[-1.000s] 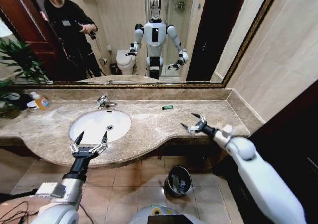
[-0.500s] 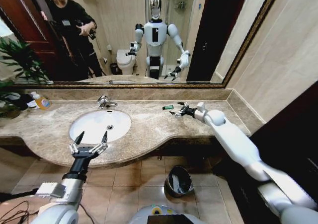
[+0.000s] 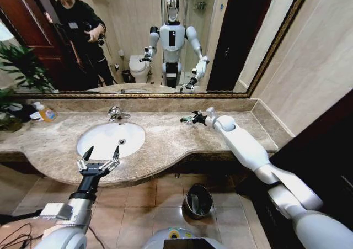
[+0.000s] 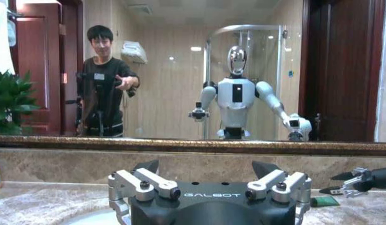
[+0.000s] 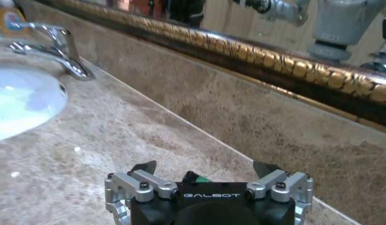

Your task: Pick up the trash from the sink and place it in the trash bin.

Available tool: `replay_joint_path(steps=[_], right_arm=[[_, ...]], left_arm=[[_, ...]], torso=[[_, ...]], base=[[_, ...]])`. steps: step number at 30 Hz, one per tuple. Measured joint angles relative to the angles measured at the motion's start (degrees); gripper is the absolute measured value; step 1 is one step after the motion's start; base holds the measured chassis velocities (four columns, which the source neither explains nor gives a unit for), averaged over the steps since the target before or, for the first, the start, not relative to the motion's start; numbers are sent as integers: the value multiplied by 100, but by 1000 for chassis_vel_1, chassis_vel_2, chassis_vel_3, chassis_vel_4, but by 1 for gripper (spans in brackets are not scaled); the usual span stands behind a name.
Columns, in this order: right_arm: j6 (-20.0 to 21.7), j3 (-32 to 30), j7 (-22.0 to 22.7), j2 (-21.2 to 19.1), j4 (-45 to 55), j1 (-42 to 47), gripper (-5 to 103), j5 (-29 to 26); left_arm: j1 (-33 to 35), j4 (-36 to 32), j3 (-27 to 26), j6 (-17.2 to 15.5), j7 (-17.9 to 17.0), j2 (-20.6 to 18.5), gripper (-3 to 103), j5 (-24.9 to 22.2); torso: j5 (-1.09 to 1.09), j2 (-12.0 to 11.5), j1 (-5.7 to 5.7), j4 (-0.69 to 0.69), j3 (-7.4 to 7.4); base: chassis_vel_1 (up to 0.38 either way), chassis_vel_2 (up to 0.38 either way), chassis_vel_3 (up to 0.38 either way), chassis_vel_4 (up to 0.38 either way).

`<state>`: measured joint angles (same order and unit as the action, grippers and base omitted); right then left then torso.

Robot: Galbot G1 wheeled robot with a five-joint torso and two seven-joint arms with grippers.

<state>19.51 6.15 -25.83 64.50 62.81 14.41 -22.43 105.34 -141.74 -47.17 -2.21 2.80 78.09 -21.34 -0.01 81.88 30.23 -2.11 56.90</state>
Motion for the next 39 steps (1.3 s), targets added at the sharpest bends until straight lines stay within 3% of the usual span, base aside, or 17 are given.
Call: replay_joint_path(steps=[8,32,33,35,39], right_arm=[[114,-32,-94,335,-724,-232,100,513],[80,-310,223,795,-1200,-153,97,651],[78,-314,233,795,-1206,-140,92,650],[75,-319,245,794,-1210,-131,92,645],[56,-368,336,715,-1151,-38,76,588]], left_arm=[[0,0,0,0,0,0,100,0],[0,0,0,0,0,0,100,0],[0,0,0,0,0,0,100,0],[0,0,0,0,0,0,100,0],[0,0,0,0,0,0,100,0]], torso=[[1,0,0,0,0],[1,1,0,0,0],[1,1,-1,0,-1],[1,1,-1,0,-2],[1,2,-1,-1,-2]], base=[[0,0,0,0],[0,0,0,0],[0,0,0,0],[0,0,0,0],[0,0,0,0]])
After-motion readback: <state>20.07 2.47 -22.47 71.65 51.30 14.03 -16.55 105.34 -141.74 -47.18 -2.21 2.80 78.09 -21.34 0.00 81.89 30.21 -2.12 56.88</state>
